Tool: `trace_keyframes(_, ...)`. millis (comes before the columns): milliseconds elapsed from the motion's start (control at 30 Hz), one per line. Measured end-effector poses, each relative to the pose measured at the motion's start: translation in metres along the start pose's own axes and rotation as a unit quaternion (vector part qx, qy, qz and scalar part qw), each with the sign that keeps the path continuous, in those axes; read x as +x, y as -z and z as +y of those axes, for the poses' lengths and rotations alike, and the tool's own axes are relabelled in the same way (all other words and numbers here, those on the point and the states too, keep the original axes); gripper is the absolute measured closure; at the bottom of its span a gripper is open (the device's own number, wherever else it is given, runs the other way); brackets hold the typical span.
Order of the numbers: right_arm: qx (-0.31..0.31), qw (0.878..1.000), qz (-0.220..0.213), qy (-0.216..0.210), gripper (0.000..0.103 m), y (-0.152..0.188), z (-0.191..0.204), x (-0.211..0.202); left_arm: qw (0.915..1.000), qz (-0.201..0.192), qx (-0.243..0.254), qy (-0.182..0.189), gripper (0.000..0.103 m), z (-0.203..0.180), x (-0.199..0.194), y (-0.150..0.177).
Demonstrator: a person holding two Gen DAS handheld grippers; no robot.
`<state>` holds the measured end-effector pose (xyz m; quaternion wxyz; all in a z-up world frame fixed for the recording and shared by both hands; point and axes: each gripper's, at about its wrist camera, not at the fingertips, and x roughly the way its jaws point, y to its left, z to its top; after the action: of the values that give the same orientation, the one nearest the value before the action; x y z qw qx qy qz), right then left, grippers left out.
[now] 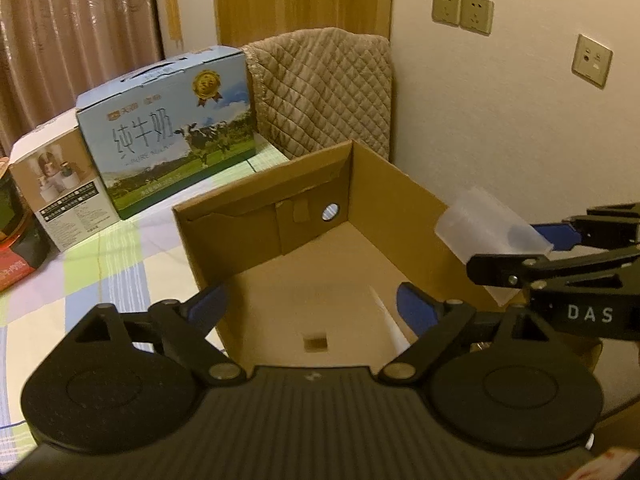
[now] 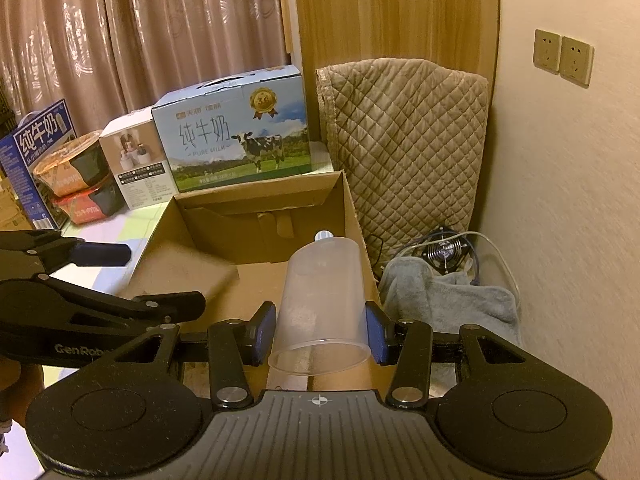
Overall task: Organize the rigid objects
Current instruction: 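Open the left tool to drop the router into the cardboard box, then lower the clear cup into the box and open the right tool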
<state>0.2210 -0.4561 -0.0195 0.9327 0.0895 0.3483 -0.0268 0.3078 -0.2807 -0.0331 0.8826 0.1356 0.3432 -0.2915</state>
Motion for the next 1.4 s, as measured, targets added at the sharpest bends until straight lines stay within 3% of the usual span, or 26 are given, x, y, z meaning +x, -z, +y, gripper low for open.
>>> trace_keyframes(1400, 0.003, 1.000, 0.001, -0.010, 0.059, -0.004, 0.017, -0.004, 0.9997, -0.003, -0.007, -0.024, 0.013, 0.020, -0.026, 0.006)
